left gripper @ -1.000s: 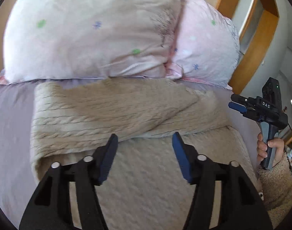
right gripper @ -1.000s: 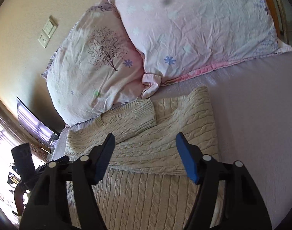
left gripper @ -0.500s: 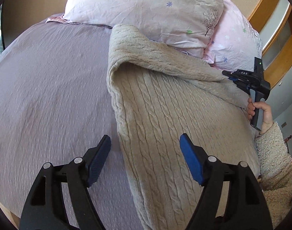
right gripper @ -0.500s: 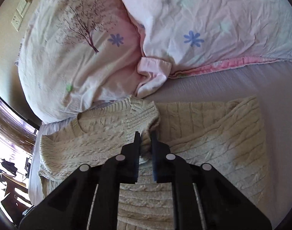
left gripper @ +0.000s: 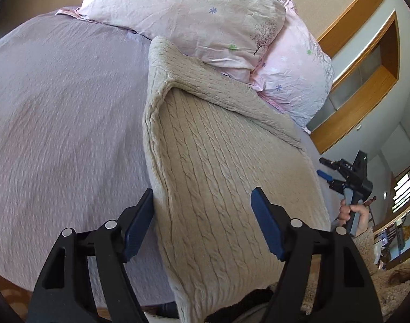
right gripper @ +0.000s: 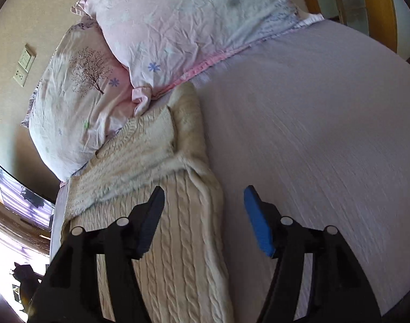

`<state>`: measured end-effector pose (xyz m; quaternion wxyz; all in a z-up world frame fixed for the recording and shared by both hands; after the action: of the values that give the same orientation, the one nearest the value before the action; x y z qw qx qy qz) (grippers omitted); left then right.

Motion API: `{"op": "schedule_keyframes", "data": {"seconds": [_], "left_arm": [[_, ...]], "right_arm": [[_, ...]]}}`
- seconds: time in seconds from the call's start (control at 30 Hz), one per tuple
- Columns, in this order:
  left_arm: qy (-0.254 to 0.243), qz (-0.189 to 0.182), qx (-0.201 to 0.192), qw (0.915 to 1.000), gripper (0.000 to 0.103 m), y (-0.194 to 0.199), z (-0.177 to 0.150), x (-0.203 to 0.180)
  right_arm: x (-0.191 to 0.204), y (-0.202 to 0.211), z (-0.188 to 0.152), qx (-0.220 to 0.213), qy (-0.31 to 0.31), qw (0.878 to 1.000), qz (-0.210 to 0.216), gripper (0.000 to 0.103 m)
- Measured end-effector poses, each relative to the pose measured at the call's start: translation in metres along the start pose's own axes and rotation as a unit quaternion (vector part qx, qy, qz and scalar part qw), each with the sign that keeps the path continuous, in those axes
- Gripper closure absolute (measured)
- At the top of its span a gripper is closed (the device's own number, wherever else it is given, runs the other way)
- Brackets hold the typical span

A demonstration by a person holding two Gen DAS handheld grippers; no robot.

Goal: Fold small clothes

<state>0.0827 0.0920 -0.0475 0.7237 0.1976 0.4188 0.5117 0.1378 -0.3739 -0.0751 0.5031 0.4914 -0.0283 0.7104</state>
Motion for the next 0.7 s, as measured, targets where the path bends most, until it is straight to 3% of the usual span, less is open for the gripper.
{"op": "schedule_keyframes", "data": {"seconds": [0.1, 0.17, 0.27, 0.37, 0.43, 0.47, 0.57, 0.7], "left_arm": [[0.009, -0.027, -0.008, 0.9996, 0.045, 0.012, -0.018, -0.005], [0.005, -0.039, -0.015, 0.9991, 0.054, 0.022, -0.032, -0.009], [0.028, -0.078, -0.007, 0.9965, 0.058, 0.033, -0.056, -0.013], [0.031, -0.081, -0.012, 0.9962, 0.061, 0.040, -0.072, -0.016], [0.027, -0.073, -0.005, 0.9970, 0.066, 0.038, -0.081, -0.020], [0.024, -0.066, 0.001, 0.9975, 0.073, 0.036, -0.083, -0.021], [0.024, -0.058, 0.009, 0.9980, 0.094, 0.031, -0.081, -0.026], [0.026, -0.068, -0.018, 0.9972, 0.095, 0.042, -0.031, -0.032]], "right_arm": [[-0.001, 0.013, -0.042, 0.037, -0.035, 0.995, 0.090, 0.052], [0.006, 0.021, -0.070, 0.053, -0.037, 0.988, 0.140, 0.066], [0.019, 0.036, -0.106, 0.073, -0.030, 0.976, 0.201, 0.069], [0.022, 0.045, -0.131, 0.093, -0.012, 0.974, 0.208, 0.071], [0.026, 0.044, -0.140, 0.106, -0.001, 0.972, 0.211, 0.079], [0.030, 0.044, -0.140, 0.111, 0.006, 0.971, 0.212, 0.091], [0.047, 0.045, -0.127, 0.099, 0.028, 0.969, 0.224, 0.095], [0.085, 0.049, -0.066, 0.046, 0.073, 0.965, 0.248, 0.095]]}}
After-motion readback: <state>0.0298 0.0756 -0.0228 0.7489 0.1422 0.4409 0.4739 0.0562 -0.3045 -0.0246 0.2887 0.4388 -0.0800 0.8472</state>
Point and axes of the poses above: each gripper's, at about its wrist camera, not at the fingertips, and y roughly against the way its jaws point, x to its left, z to its top, the point moved 9 cm from there along -y, roughly the way its jaws point, and after that the axes turned 14 degrees about z, right-handed, at the moved point
